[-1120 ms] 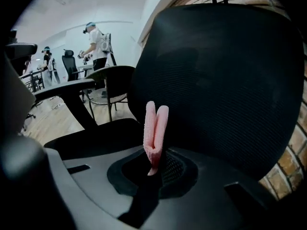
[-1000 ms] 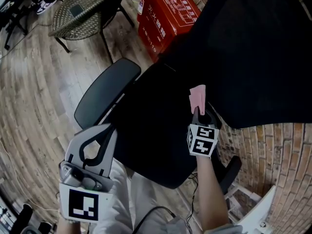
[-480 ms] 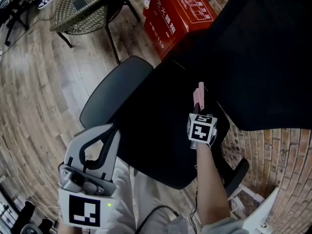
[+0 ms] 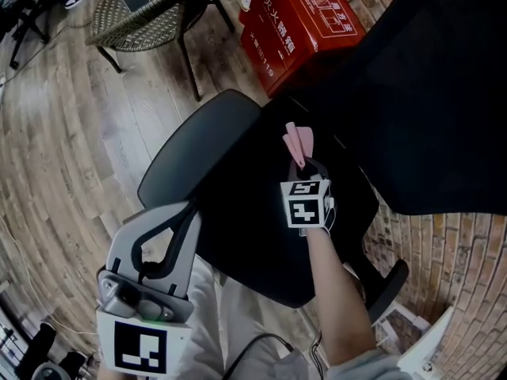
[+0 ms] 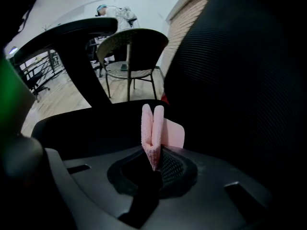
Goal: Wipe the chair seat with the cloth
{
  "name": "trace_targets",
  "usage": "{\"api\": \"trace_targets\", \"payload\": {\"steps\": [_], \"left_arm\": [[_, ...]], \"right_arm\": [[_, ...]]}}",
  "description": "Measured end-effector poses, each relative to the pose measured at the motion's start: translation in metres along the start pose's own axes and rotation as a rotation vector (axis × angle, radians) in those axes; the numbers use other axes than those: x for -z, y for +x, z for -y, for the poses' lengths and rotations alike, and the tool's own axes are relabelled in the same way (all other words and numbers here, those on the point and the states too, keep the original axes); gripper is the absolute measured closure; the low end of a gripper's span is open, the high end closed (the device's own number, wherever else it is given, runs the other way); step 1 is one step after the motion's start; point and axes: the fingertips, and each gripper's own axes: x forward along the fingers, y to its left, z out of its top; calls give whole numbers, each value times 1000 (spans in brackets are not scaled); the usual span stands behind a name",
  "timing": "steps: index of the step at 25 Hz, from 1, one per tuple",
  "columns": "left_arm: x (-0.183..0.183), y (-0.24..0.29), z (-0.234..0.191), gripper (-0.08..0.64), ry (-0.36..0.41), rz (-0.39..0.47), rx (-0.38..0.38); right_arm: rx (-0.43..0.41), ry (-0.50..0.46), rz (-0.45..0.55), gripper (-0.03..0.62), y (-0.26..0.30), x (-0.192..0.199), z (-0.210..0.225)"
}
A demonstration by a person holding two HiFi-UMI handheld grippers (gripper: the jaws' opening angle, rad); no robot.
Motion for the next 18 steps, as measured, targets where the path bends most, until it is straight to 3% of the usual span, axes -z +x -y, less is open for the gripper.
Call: {"api": "trace_targets", "payload": {"steps": [9, 18], "left_arm": [[-7, -12, -10, 541, -13, 9, -36], [-15, -12, -9, 541, -29, 23, -48]], "right_arm": [[-171, -162, 87, 538, -13, -34, -93], [-338, -297, 137, 538, -41, -41, -172]]}}
